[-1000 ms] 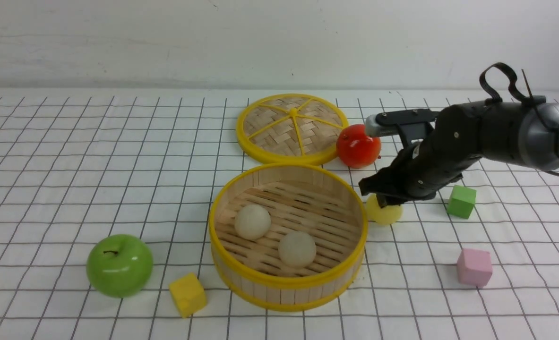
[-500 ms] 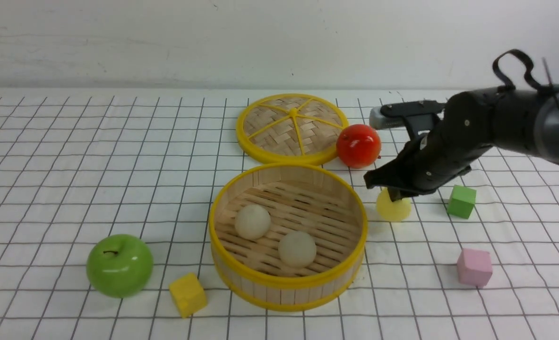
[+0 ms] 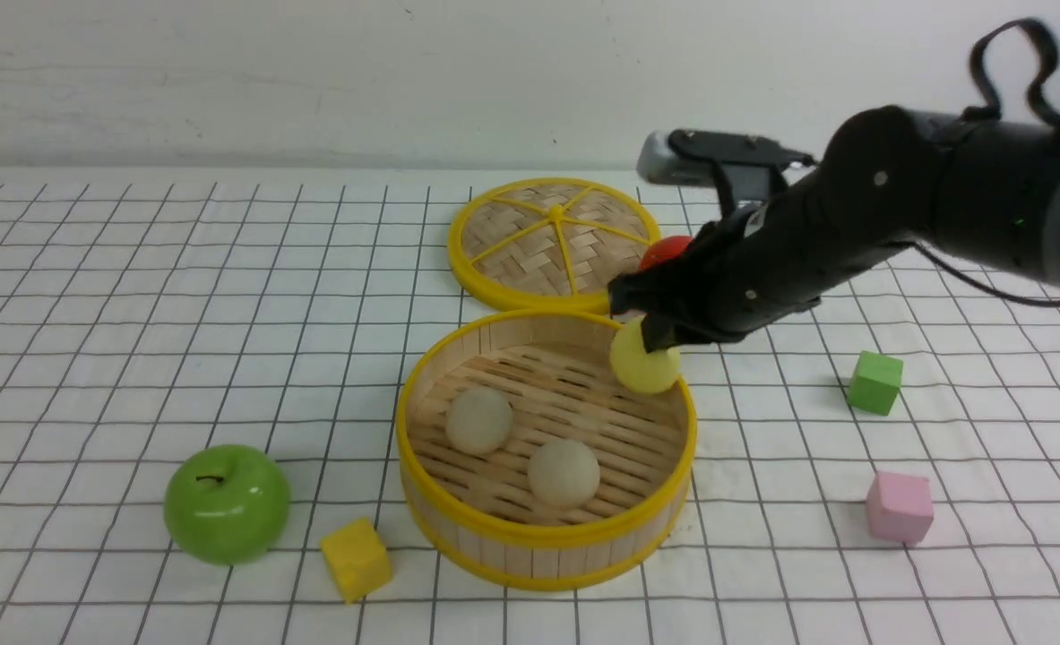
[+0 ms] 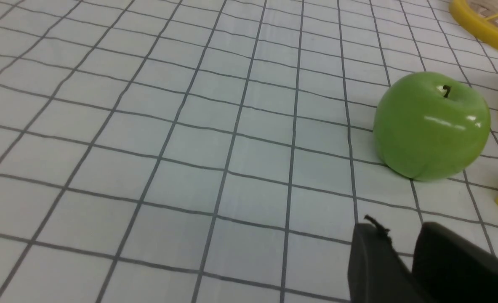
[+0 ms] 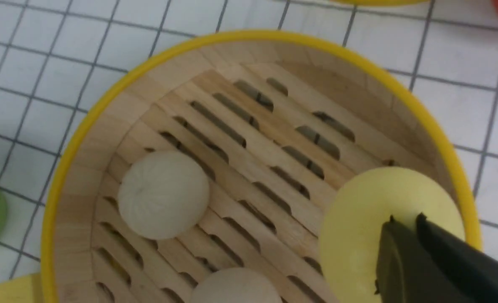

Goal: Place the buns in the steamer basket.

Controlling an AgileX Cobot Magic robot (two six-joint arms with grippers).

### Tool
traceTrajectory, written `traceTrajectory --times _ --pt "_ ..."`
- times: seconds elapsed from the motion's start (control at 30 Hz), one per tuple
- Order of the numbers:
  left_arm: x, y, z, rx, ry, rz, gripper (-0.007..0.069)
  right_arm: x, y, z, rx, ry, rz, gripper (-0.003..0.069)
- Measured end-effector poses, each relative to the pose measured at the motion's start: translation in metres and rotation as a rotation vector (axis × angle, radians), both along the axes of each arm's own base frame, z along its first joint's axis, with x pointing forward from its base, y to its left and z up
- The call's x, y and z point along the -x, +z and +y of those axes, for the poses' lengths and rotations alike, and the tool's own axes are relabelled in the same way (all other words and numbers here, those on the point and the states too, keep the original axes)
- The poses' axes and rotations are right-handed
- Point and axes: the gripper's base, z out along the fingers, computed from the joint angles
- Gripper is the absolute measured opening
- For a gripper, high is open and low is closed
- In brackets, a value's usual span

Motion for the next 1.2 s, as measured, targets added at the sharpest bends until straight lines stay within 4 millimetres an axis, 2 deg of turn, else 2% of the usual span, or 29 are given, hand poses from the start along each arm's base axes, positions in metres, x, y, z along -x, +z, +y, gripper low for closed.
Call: traceTrajectory --times 0.03,0.07,0.1,0.23,0.3,0.33,0.4,0.5,0.63,0.67,0.8,0.83,0.87,0.9,0.97,1.1,1.2 --pt "0.000 0.000 0.000 0.000 0.000 0.000 0.0150 -0.002 -0.014 0.005 0.022 0.012 0.023 0.0010" --pt "0.000 0.000 0.000 0.000 0.000 0.000 0.0151 -0.003 -0.016 0.005 0.024 0.013 0.025 0.0014" --pt "0.000 0.000 0.000 0.000 0.000 0.000 0.0153 -0.006 -0.028 0.007 0.038 0.015 0.045 0.0033" --pt "0.000 0.000 0.000 0.000 0.000 0.000 0.0155 -0.009 -0.039 0.008 0.055 0.017 0.058 0.0101" --pt "0.000 0.000 0.000 0.000 0.000 0.000 0.0160 -0.009 -0.038 0.008 0.055 0.017 0.055 0.0212" --pt "0.000 0.000 0.000 0.000 0.000 0.000 0.0160 -0.009 -0.038 0.008 0.055 0.017 0.055 0.0222" --pt "0.000 0.000 0.000 0.000 0.000 0.000 0.0164 -0.007 -0.033 0.007 0.053 0.020 0.054 0.0325" --pt "0.000 0.000 0.000 0.000 0.000 0.000 0.0165 0.004 -0.009 0.003 0.053 0.043 0.066 0.0454" --pt "0.000 0.000 0.000 0.000 0.000 0.000 0.0165 0.027 0.053 -0.005 0.040 0.080 0.012 0.0514" --pt "0.000 0.000 0.000 0.000 0.000 0.000 0.0165 0.038 0.077 -0.011 0.041 0.093 -0.021 0.0518" --pt "0.000 0.000 0.000 0.000 0.000 0.000 0.0165 0.083 0.143 -0.034 0.054 0.117 -0.127 0.0504" --pt "0.000 0.000 0.000 0.000 0.000 0.000 0.0165 0.098 0.157 -0.041 0.062 0.123 -0.143 0.0488" --pt "0.000 0.000 0.000 0.000 0.000 0.000 0.0165 0.104 0.163 -0.044 0.061 0.123 -0.157 0.0485" --pt "0.000 0.000 0.000 0.000 0.000 0.000 0.0165 0.125 0.179 -0.054 0.066 0.130 -0.175 0.0459" --pt "0.000 0.000 0.000 0.000 0.000 0.000 0.0166 0.158 0.200 -0.069 0.059 0.125 -0.182 0.0405" --pt "0.000 0.000 0.000 0.000 0.000 0.000 0.0171 0.203 0.213 -0.091 0.045 0.084 -0.181 0.0289" --pt "0.000 0.000 0.000 0.000 0.000 0.000 0.0176 0.235 0.206 -0.107 0.025 0.043 -0.167 0.0150"
